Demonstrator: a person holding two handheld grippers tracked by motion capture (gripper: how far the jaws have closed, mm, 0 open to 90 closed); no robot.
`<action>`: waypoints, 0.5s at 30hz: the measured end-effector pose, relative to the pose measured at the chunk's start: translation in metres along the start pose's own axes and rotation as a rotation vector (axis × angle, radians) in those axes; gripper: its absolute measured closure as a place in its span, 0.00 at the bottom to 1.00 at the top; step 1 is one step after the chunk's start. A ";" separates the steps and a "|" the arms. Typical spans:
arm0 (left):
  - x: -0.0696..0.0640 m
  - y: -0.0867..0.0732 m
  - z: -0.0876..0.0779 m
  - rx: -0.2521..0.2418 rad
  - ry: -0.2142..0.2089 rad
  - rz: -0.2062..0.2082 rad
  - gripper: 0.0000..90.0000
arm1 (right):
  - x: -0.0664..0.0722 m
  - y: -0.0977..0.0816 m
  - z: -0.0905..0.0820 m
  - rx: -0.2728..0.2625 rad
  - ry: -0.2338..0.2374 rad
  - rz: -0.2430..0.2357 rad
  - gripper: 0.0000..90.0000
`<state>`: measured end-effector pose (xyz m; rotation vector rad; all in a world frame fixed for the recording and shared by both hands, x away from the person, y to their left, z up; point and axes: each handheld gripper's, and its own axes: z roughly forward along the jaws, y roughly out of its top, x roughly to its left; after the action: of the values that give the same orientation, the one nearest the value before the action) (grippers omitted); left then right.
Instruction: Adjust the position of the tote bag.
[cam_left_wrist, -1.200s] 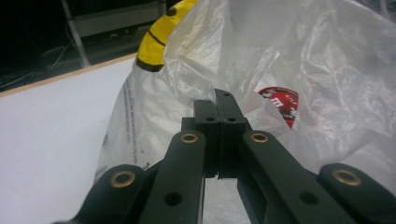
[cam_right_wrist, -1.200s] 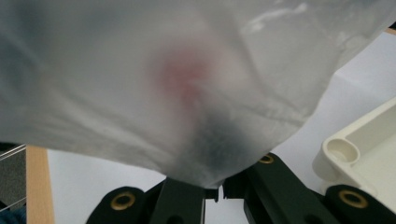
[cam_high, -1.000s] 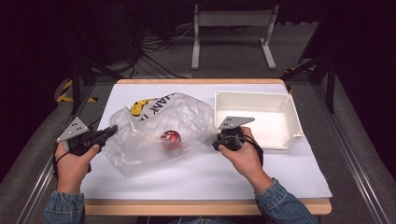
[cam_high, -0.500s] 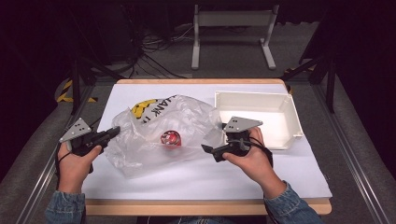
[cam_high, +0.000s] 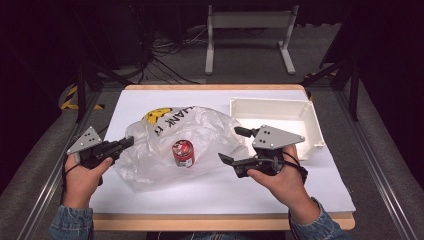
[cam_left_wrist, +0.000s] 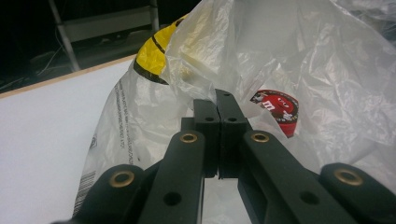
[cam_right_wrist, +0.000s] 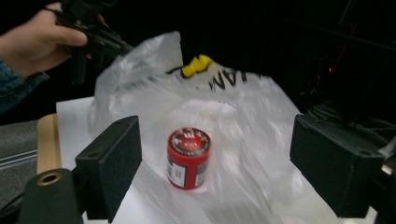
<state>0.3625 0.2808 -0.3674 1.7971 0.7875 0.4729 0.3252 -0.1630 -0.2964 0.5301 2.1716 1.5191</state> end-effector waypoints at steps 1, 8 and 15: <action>0.000 0.000 0.000 0.000 0.000 0.000 0.99 | 0.000 0.000 0.000 0.000 0.000 0.000 0.19; -0.001 0.000 0.002 0.004 -0.007 0.005 0.99 | 0.023 0.009 0.009 -0.006 0.140 -0.038 0.27; -0.003 0.001 0.002 -0.004 -0.014 -0.001 0.99 | 0.034 -0.017 0.058 0.137 0.258 -0.034 0.30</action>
<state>0.3621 0.2773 -0.3672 1.7942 0.7775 0.4607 0.3279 -0.1059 -0.3347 0.3543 2.4799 1.4988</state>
